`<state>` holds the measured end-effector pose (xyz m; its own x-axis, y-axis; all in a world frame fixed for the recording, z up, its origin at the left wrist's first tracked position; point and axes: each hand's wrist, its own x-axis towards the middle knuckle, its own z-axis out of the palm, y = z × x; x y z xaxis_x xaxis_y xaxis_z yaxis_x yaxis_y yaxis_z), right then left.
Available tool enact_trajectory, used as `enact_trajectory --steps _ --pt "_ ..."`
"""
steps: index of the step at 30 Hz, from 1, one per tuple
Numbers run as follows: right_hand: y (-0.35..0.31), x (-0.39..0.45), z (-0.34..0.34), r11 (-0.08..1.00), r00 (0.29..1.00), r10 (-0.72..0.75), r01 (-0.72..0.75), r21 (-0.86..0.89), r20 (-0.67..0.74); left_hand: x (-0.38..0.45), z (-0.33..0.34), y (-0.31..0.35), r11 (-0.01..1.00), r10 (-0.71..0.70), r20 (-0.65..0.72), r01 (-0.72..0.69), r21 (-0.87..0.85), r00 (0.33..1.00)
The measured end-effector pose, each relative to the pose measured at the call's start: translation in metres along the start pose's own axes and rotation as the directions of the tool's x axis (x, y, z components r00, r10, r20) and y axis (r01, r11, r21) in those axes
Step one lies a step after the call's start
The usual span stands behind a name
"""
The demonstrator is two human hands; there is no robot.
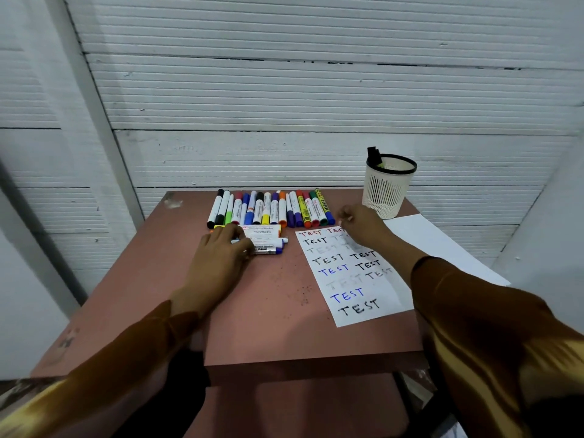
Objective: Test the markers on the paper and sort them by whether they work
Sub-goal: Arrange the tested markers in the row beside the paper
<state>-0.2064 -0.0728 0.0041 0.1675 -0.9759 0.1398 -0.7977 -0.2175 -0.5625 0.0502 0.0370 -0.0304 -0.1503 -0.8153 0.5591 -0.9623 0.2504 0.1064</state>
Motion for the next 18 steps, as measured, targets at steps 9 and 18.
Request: enact_trajectory --steps 9,18 --pt "-0.002 0.013 0.021 0.999 1.000 0.007 -0.007 -0.044 0.003 -0.002 0.002 -0.003 0.998 0.029 -0.017 -0.030 -0.050 0.999" --pt "0.000 0.019 0.020 0.996 0.983 0.058 -0.045 0.079 -0.174 -0.002 0.002 -0.002 0.999 0.032 -0.023 -0.033 -0.038 0.999"
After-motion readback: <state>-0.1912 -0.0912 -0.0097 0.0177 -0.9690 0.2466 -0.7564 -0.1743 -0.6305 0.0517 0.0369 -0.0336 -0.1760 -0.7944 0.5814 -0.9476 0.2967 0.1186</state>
